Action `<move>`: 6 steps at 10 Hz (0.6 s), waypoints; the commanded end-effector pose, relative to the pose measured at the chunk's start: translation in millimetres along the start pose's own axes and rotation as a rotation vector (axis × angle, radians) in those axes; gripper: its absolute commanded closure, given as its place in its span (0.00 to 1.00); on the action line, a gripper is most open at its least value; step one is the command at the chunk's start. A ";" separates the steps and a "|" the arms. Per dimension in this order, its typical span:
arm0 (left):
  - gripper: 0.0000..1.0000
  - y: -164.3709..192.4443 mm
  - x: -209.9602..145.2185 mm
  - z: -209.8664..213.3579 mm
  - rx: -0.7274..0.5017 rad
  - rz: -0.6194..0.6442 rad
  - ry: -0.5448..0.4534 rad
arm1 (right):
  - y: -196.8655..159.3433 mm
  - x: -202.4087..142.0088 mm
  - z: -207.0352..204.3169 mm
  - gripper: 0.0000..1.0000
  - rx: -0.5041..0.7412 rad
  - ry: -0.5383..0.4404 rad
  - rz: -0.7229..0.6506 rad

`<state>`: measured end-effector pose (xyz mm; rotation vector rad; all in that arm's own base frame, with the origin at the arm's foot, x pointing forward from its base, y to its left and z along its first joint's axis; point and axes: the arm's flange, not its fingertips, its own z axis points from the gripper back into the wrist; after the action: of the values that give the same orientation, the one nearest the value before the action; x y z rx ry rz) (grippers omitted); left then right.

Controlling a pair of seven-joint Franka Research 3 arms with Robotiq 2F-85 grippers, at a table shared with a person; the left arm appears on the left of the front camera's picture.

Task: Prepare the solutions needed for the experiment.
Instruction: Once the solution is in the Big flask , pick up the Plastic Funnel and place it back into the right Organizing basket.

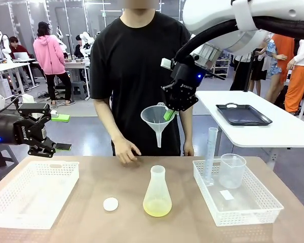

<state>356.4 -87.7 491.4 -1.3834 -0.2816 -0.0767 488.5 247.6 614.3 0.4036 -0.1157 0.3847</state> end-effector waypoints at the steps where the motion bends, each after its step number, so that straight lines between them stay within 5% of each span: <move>1: 0.00 -2.1 0.7 -0.8 0.001 -0.006 -0.008 | -14.6 -28.7 20.5 1.00 -0.050 0.008 -0.051; 6: 0.00 -2.1 0.7 -0.8 0.001 -0.006 -0.008 | -94.3 -123.3 52.2 1.00 -0.076 -0.020 -0.257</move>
<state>356.4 -87.4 491.4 -1.3833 -0.2820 -0.0762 420.8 112.8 616.0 0.3530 -0.0964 0.1643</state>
